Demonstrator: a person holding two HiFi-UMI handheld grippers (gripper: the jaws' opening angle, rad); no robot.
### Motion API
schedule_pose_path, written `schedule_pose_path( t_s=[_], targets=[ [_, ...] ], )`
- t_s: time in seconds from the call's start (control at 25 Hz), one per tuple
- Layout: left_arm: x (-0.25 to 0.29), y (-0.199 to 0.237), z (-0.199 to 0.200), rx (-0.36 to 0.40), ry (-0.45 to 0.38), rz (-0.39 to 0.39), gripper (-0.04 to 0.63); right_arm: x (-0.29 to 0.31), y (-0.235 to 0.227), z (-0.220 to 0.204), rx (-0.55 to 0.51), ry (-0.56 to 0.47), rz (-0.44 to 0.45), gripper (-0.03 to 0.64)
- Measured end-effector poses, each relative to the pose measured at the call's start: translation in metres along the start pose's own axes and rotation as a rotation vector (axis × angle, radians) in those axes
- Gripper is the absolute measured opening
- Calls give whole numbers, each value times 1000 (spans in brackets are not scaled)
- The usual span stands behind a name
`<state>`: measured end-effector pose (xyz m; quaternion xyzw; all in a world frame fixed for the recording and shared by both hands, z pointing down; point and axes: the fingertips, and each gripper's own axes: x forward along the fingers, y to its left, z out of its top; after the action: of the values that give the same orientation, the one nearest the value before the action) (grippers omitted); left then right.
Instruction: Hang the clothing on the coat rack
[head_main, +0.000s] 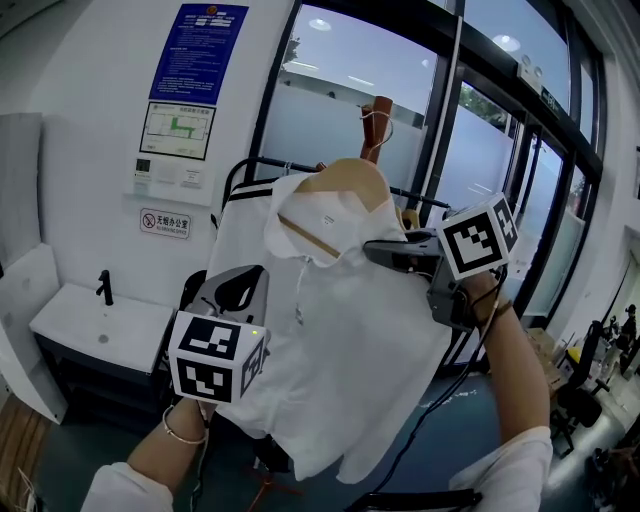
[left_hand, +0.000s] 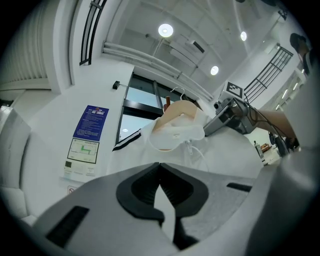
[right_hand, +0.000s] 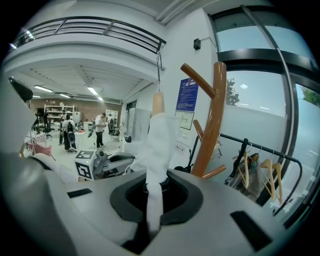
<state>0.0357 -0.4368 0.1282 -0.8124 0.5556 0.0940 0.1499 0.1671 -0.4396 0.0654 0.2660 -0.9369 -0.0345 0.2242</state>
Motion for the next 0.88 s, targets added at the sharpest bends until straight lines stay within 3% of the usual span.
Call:
schedule_pose_path(
  t_s=[0.56, 0.68, 0.88],
  targets=[
    [11, 8, 11, 39, -26, 30, 8, 4, -21, 20, 35, 3, -12, 28],
    [14, 12, 9, 34, -25, 34, 8, 11, -23, 28, 1, 6, 14, 28],
    [12, 16, 9, 26, -31, 44, 8, 11, -33, 26, 77, 5, -5, 28]
  ],
)
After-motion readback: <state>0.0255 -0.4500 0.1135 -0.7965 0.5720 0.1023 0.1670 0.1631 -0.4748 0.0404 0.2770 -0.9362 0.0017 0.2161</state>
